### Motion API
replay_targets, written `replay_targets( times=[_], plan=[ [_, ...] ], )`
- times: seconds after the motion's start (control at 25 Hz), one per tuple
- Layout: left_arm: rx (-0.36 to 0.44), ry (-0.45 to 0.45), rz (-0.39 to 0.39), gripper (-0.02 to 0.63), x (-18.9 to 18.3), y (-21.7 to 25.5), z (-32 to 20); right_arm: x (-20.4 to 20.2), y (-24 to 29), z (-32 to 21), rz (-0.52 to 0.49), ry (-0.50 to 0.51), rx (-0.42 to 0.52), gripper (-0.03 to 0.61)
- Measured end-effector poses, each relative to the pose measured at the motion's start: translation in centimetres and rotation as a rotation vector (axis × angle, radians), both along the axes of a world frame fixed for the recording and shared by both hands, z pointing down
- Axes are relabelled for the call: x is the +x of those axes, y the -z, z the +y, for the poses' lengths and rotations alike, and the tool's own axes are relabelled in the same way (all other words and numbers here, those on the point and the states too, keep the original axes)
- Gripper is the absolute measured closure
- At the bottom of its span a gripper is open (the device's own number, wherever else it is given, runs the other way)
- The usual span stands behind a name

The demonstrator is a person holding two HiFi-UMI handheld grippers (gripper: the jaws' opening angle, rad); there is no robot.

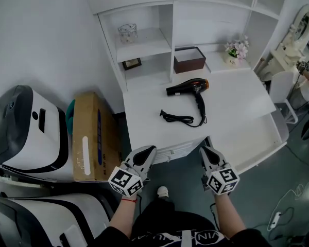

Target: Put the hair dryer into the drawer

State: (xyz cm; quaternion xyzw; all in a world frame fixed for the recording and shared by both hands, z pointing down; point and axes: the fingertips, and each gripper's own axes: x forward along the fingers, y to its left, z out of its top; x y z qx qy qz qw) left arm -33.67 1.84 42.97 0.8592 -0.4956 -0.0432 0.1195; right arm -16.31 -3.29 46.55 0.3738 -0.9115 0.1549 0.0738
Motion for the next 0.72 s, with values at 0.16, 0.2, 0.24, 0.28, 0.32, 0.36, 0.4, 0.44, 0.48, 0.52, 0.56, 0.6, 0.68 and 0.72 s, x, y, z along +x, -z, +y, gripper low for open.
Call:
replay_targets(
  times=[0.16, 0.2, 0.24, 0.28, 0.32, 0.36, 0.4, 0.44, 0.48, 0.52, 0.56, 0.6, 0.68, 0.72],
  plan=[
    [0.003, -0.042, -0.007, 0.611, -0.7, -0.5, -2.0, -1.2, -0.2, -1.5, 0.003, -0.019, 0.001, 0.575],
    [0.001, -0.051, -0.01, 0.611, -0.8, -0.7, -2.5, -1.4, -0.4, -1.9, 0.005, -0.022, 0.0, 0.575],
    [-0.003, -0.059, -0.012, 0.611, -0.8, -0.9, -3.0, -1.5, -0.5, -2.1, 0.009, -0.025, -0.003, 0.575],
    [-0.01, -0.066, -0.013, 0.611, -0.7, -1.1, -3.3, -1.7, -0.6, -2.3, 0.012, -0.026, -0.008, 0.575],
    [-0.015, -0.074, -0.012, 0.611, -0.6, -1.2, -3.5, -1.8, -0.7, -2.5, 0.015, -0.025, -0.011, 0.575],
    [-0.017, -0.082, -0.013, 0.611, -0.5, -1.3, -3.8, -1.8, -0.7, -2.8, 0.017, -0.026, -0.012, 0.575],
    [-0.016, -0.09, -0.014, 0.61, -0.3, -1.3, -4.3, -1.9, -0.8, -3.2, 0.018, -0.027, -0.011, 0.575],
    [-0.015, -0.098, -0.017, 0.611, -0.1, -1.4, -5.0, -1.9, -0.9, -3.8, 0.019, -0.029, -0.009, 0.575],
    [-0.015, -0.106, -0.022, 0.611, 0.1, -1.6, -5.7, -1.9, -1.1, -4.5, 0.021, -0.03, -0.009, 0.575],
    [-0.02, -0.116, -0.029, 0.611, 0.4, -1.9, -6.3, -2.0, -1.5, -5.1, 0.024, -0.03, -0.011, 0.575],
    [-0.028, -0.127, -0.039, 0.611, 0.8, -2.3, -6.9, -2.0, -1.8, -5.7, 0.026, -0.028, -0.016, 0.575],
    [-0.037, -0.14, -0.049, 0.611, 1.1, -2.6, -7.5, -2.0, -2.2, -6.2, 0.027, -0.026, -0.021, 0.575],
    [-0.052, -0.165, -0.07, 0.609, 1.7, -3.1, -8.7, -2.2, -2.7, -7.5, 0.023, -0.02, -0.031, 0.575],
    [-0.058, -0.175, -0.08, 0.611, 2.0, -3.2, -9.4, -2.3, -2.9, -8.2, 0.021, -0.018, -0.034, 0.575]
  ],
)
